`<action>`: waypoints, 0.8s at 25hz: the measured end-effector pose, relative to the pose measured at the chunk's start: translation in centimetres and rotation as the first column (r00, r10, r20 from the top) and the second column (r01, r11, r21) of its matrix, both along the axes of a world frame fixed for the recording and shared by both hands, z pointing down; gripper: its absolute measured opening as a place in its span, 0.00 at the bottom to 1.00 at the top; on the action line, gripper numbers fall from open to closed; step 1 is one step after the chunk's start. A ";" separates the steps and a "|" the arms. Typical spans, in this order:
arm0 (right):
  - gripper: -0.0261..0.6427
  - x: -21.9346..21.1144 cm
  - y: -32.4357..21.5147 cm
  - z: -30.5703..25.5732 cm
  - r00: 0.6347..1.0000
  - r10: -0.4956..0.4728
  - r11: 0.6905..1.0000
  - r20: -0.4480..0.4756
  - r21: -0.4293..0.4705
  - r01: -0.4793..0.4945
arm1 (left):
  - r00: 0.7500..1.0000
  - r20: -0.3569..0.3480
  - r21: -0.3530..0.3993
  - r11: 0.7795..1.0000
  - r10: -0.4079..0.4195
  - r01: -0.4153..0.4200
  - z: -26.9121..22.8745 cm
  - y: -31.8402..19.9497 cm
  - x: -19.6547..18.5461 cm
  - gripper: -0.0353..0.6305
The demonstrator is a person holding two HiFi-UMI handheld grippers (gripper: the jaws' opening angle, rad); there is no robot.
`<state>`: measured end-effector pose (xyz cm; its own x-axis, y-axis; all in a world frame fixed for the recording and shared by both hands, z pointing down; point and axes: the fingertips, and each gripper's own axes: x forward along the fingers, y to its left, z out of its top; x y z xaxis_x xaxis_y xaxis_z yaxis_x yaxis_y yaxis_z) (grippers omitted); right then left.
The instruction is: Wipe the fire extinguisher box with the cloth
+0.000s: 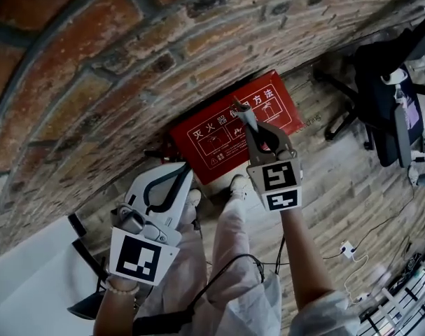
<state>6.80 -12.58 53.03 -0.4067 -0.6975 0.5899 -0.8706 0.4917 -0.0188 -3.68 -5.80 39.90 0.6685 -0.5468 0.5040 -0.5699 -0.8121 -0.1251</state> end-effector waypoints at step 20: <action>0.07 16.1 -0.4 5.0 0.943 0.283 0.952 -0.176 -0.066 -0.298 | 1.000 0.001 -0.029 0.999 0.028 -0.028 1.4 0.5 1.9 0.05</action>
<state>22.90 -12.97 58.04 -0.0874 -0.7115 0.6972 -0.9702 0.2195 0.1024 -1.78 -5.26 41.28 0.6824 -0.5131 0.5207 -0.5470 -0.8309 -0.1019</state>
